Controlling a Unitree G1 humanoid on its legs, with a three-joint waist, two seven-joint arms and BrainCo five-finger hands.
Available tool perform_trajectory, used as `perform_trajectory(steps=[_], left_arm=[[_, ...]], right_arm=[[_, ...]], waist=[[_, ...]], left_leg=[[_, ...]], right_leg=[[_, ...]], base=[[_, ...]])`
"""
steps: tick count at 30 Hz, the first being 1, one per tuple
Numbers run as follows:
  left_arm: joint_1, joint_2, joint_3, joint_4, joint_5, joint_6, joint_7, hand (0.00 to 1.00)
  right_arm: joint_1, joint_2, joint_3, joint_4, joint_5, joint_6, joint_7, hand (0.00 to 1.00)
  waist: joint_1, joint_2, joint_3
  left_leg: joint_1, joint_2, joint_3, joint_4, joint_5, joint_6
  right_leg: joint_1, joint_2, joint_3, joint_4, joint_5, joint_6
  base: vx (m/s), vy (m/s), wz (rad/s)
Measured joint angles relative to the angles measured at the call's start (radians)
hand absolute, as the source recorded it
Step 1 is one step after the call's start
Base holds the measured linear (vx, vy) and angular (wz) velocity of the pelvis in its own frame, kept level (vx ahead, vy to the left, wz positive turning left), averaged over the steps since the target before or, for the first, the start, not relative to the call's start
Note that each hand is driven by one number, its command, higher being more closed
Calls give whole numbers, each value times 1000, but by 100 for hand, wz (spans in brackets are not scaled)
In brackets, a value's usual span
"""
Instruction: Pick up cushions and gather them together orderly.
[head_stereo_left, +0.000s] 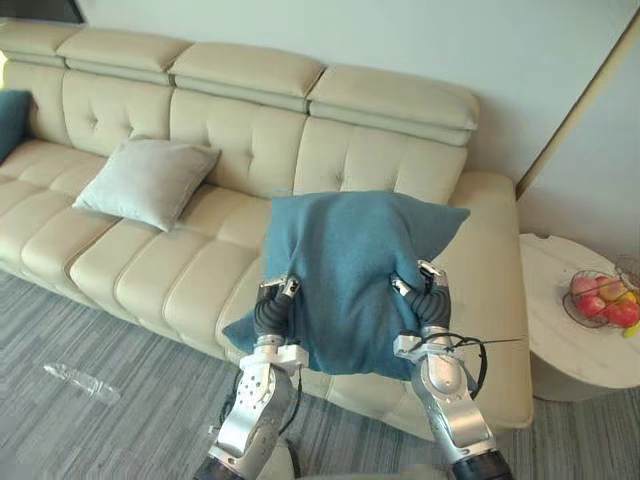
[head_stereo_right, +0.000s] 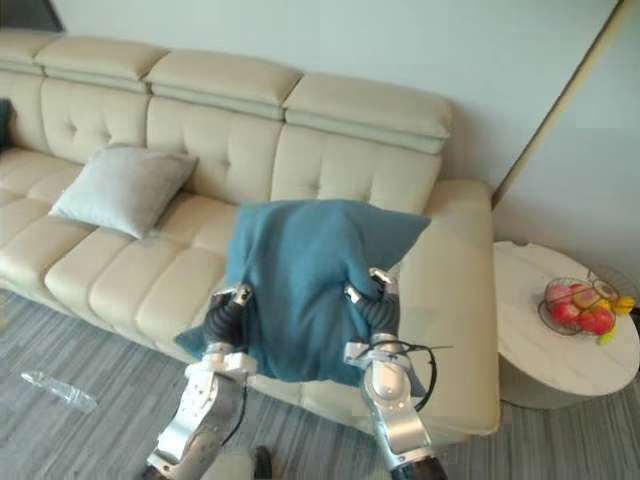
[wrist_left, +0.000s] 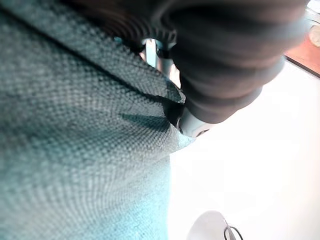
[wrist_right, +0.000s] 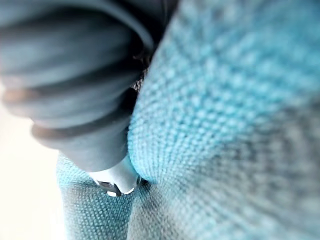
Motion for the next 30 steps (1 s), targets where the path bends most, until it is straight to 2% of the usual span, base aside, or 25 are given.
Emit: perform_trajectory(steps=[1,2,4,5,6,8,10,11,12,14,16,17,18,20,21,22,23,24,26,28,30], left_arm=[[-1,15,0,0,0,0,-18,100],[-2,18,-1,0,1,2,-24,100],[-8,21,-16,-5,1,20,-33,100],[-8,23,-22,-6,2,21,-34,100],[-10,22,-37,-6,2,28,-34,100],[-9,12,-54,-4,1,38,-39,100],[-5,-8,-56,-2,1,41,-44,100],[4,-13,-56,-4,0,41,-56,100],[24,-11,-56,-19,0,41,-74,100],[56,-13,-56,-67,0,39,-94,100],[63,-29,-56,-94,0,37,-104,100],[63,-34,-56,-107,0,35,-105,100],[62,-39,-55,-111,0,32,-105,100],[62,-40,-55,-113,0,33,-105,100],[65,-40,-55,-113,0,35,-105,100],[66,-40,-55,-113,1,35,-105,100],[70,-40,-55,-113,1,35,-105,100],[72,-30,-55,-112,1,37,-105,100],[75,-29,-55,-117,1,33,-105,100],[80,-29,-55,-118,1,34,-105,100],[80,-29,-55,-119,2,33,-105,100]], right_arm=[[-3,-8,0,0,0,-2,5,100],[-5,-15,0,1,0,-3,5,100],[-14,-38,-2,-1,1,-9,6,100],[-11,-42,-2,-1,1,-9,6,100],[-1,-51,-12,-1,1,-10,6,100],[27,-65,-33,-5,3,-9,6,100],[79,-65,-36,-67,25,6,6,100],[127,-67,-36,-137,33,9,6,100],[180,-75,-34,-226,33,8,12,100],[209,-83,-34,-326,31,-3,18,100],[205,-79,-34,-350,30,-25,18,100],[197,-74,-34,-355,30,-33,18,100],[185,-70,-35,-355,30,-37,18,100],[180,-67,-35,-353,30,-37,18,100],[180,-67,-35,-345,29,-37,18,100],[180,-67,-36,-339,29,-37,18,100],[180,-66,-38,-328,29,-38,18,100],[182,-46,-37,-302,30,-37,18,100],[186,-20,-37,-290,29,-35,18,100],[186,-21,-37,-290,29,-34,20,100],[187,-21,-36,-290,29,-34,21,100]], waist=[[-11,-25,-4],[-15,-40,-9],[-18,-24,-2],[-26,-26,-3],[-47,-22,-2],[-50,-6,1],[-43,8,10],[-26,14,14],[-15,22,14],[-12,26,15],[-3,31,12],[-4,32,12],[-4,27,10],[-1,23,10],[8,26,7],[12,34,2],[16,51,-10],[17,39,-23],[18,-3,-34],[26,-15,-37],[32,-17,-37]], left_leg=[[29,-36,12,-94,49,5],[41,-48,16,-132,64,6],[46,-70,-2,-201,108,0],[41,-89,-26,-205,119,-4],[34,-115,-70,-203,129,-4],[22,-108,-85,-148,121,-3],[-23,-48,-68,64,56,-34],[-48,-20,-61,175,49,-44],[-82,-4,-55,282,66,-47],[-96,-2,-33,377,73,-53],[-123,27,-6,424,28,-15],[-123,50,-2,387,-1,-17],[-113,52,-15,276,-5,-24],[-80,24,-70,75,14,-48],[-44,7,-134,-76,58,-86],[-30,6,-160,-127,81,-95],[-11,10,-188,-166,158,-125],[-5,-4,-160,-150,188,-101],[-4,-25,-80,-97,138,-64],[3,-26,-5,-27,70,-38],[26,-25,48,-14,37,-27]], right_leg=[[0,47,-55,-60,-16,-27],[1,67,-75,-100,-18,-42],[20,158,-101,-304,9,-76],[28,158,-85,-338,18,-85],[37,156,-70,-349,66,-143],[49,145,-117,-337,66,-182],[110,161,-155,-354,67,-185],[141,172,-156,-352,67,-185],[172,178,-148,-350,53,-179],[205,163,-127,-349,-1,-183],[210,146,-109,-345,-14,-180],[211,138,-95,-341,-21,-178],[212,120,-72,-341,-26,-172],[218,91,-37,-343,-32,-152],[224,75,-5,-344,-39,-125],[225,75,16,-345,-44,-110],[226,79,49,-345,-51,-83],[227,64,92,-350,-54,-65],[222,20,168,-368,-35,-42],[213,-2,216,-360,-11,-3],[178,-8,248,-301,-6,5]], base=[[53,12,25],[85,-7,14],[104,15,11],[106,15,55],[109,-7,69],[156,-30,61],[224,-42,36],[171,10,10],[168,34,6],[171,99,2],[115,130,-18],[127,124,-21],[142,139,-21],[166,209,-43],[232,344,-67],[217,344,-86],[247,377,-84],[265,369,-89],[259,390,-84],[143,287,-96],[96,298,-96]])
